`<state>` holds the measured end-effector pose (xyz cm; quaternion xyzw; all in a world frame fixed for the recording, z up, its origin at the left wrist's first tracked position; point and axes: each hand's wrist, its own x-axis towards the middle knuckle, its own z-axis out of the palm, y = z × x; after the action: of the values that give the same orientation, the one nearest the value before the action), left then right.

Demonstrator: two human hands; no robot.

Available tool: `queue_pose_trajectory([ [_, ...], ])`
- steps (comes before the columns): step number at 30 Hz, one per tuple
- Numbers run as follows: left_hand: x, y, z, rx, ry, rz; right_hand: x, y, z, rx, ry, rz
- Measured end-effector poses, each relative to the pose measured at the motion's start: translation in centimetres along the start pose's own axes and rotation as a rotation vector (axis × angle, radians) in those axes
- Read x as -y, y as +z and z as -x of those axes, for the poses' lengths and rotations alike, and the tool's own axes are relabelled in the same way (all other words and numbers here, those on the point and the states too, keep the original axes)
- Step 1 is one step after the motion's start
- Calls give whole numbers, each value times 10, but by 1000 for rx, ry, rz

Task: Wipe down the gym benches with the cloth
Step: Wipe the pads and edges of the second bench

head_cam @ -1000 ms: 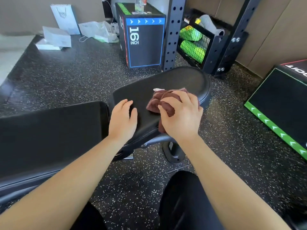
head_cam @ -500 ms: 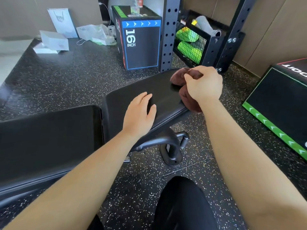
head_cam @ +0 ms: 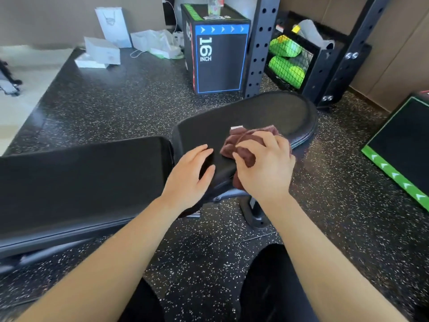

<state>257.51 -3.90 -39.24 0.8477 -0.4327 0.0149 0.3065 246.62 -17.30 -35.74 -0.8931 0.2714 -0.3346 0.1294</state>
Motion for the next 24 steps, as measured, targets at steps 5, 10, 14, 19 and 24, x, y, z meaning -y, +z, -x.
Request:
queue_pose_trajectory([
  [5, 33, -18, 38, 10, -103, -38, 30, 19, 17, 36, -60, 17],
  [10, 56, -23, 65, 0, -183, -65, 52, 31, 17, 134, -143, 56],
  [14, 58, -23, 62, -40, -206, -35, 55, 34, 12, 163, -146, 40],
  [19, 51, -26, 60, 10, -242, -19, 48, 33, 19, 136, -200, 19],
  [24, 19, -71, 65, 145, -340, 3, 66, 6, 25, 485, -63, -55],
])
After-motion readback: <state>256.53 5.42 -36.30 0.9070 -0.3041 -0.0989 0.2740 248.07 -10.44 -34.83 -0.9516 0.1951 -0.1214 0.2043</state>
